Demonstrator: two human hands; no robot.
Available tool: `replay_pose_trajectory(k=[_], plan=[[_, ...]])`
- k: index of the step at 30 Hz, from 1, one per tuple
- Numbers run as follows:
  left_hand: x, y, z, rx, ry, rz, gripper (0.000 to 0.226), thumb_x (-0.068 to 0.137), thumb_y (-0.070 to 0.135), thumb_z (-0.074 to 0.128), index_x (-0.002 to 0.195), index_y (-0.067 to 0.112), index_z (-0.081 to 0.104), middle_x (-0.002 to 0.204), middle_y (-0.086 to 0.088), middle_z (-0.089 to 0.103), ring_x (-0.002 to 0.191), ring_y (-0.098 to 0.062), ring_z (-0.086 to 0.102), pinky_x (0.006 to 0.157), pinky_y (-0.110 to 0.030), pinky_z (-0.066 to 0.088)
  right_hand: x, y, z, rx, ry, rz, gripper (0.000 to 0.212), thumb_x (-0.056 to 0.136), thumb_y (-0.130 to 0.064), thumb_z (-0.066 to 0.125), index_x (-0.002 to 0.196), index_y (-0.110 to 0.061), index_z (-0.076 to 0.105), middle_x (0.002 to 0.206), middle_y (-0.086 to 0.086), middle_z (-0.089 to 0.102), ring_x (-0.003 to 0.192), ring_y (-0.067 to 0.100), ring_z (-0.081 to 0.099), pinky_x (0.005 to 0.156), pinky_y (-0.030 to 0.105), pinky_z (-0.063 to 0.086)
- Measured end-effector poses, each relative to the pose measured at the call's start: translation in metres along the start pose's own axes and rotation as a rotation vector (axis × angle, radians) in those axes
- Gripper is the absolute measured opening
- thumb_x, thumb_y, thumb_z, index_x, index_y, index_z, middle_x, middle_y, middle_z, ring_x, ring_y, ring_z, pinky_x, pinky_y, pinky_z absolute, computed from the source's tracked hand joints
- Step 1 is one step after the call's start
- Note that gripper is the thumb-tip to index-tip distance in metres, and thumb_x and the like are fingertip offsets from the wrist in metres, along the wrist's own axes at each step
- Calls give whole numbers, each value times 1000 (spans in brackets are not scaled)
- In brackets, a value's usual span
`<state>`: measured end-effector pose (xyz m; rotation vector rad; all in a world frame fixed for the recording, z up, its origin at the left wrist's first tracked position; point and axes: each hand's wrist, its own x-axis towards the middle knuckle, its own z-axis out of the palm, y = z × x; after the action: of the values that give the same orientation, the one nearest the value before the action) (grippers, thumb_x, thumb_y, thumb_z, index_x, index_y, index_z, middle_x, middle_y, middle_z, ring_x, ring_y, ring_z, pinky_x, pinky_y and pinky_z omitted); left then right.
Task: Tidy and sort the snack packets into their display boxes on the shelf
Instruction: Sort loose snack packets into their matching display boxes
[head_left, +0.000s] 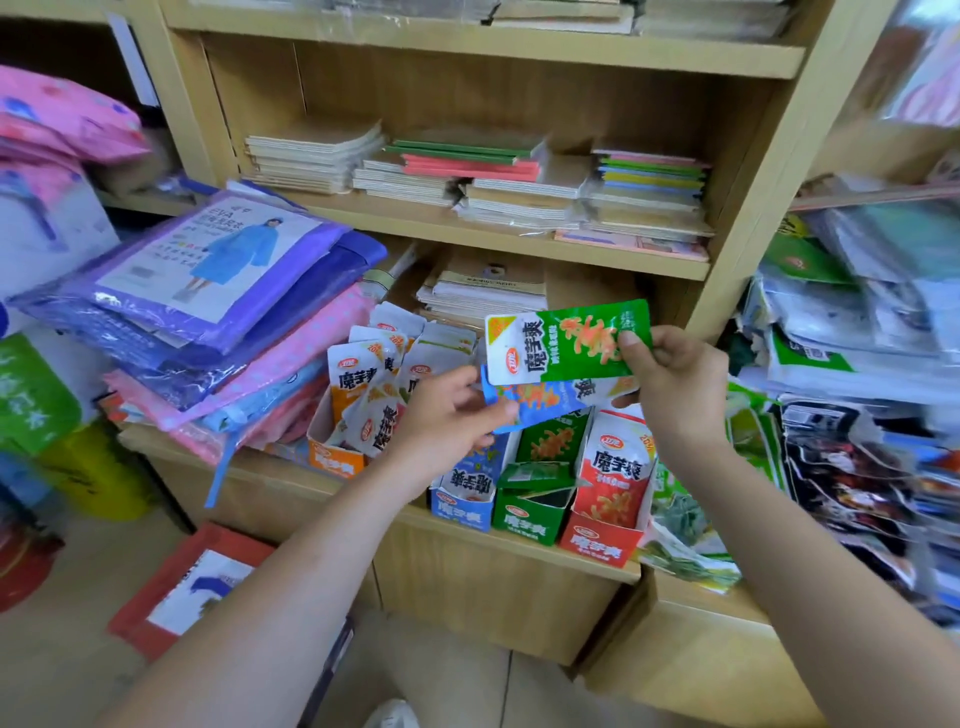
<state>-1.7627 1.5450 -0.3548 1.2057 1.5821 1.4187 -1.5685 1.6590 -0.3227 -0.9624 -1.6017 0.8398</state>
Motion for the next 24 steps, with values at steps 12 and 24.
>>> replay_pose_trajectory(k=[12, 24], plan=[[8, 0, -63, 844, 474, 389, 15, 93, 25, 66, 107, 28, 70, 99, -1, 74, 90, -31, 68, 71, -45, 56, 17, 0, -24, -379, -113, -301, 9, 95, -14, 66, 90, -12, 73, 76, 7, 73, 58, 18, 68, 55, 39, 57], [19, -20, -27, 592, -86, 233, 53, 98, 4, 58, 144, 31, 54, 149, 12, 52, 134, -8, 51, 112, -41, 44, -13, 18, 11, -495, -469, -390, 36, 92, -20, 70, 128, -20, 66, 118, 3, 68, 95, 18, 66, 86, 42, 56]])
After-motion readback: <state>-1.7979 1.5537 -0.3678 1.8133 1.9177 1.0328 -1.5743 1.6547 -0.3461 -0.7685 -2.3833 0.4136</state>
